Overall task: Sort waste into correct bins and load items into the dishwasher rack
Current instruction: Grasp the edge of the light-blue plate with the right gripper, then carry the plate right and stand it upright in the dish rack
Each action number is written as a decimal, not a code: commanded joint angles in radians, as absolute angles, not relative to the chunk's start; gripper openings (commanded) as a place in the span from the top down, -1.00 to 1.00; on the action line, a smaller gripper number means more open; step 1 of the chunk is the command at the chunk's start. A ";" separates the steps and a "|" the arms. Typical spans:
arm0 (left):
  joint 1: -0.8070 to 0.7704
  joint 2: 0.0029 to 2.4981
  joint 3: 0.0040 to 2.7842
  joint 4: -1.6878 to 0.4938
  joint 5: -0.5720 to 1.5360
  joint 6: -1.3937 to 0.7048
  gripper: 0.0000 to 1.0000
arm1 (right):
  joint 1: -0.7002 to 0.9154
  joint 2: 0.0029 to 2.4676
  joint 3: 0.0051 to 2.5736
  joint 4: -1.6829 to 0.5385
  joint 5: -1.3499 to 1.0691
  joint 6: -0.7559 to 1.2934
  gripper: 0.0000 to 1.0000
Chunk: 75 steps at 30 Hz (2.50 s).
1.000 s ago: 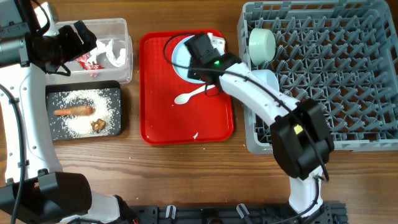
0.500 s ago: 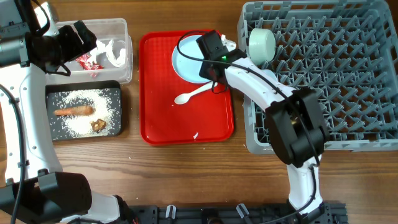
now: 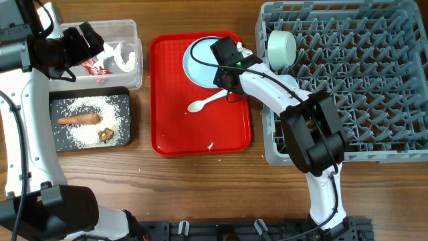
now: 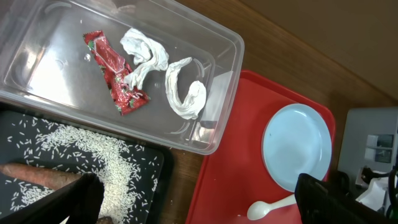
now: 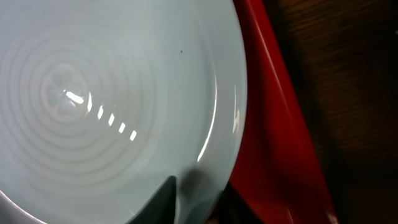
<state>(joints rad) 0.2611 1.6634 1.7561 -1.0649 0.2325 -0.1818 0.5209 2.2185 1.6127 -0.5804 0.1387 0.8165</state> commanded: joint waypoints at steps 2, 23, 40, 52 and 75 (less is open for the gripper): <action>0.265 1.668 1.761 -1.063 0.234 -0.191 -1.00 | 0.524 2.265 1.612 -0.569 0.113 0.838 0.91; 0.265 1.668 1.761 -1.063 0.234 -0.191 -1.00 | 0.506 1.809 1.677 -0.621 0.337 0.389 0.91; 0.265 1.668 1.761 -1.063 0.234 -0.191 -1.00 | 0.321 1.498 1.676 -1.081 1.084 0.290 0.92; 0.265 1.668 1.761 -1.063 0.234 -0.191 -1.00 | 0.321 1.499 1.674 -1.190 1.190 0.286 0.91; 0.265 1.668 1.761 -1.063 0.234 -0.191 -1.00 | 0.269 1.581 1.625 -0.732 1.073 -0.392 0.91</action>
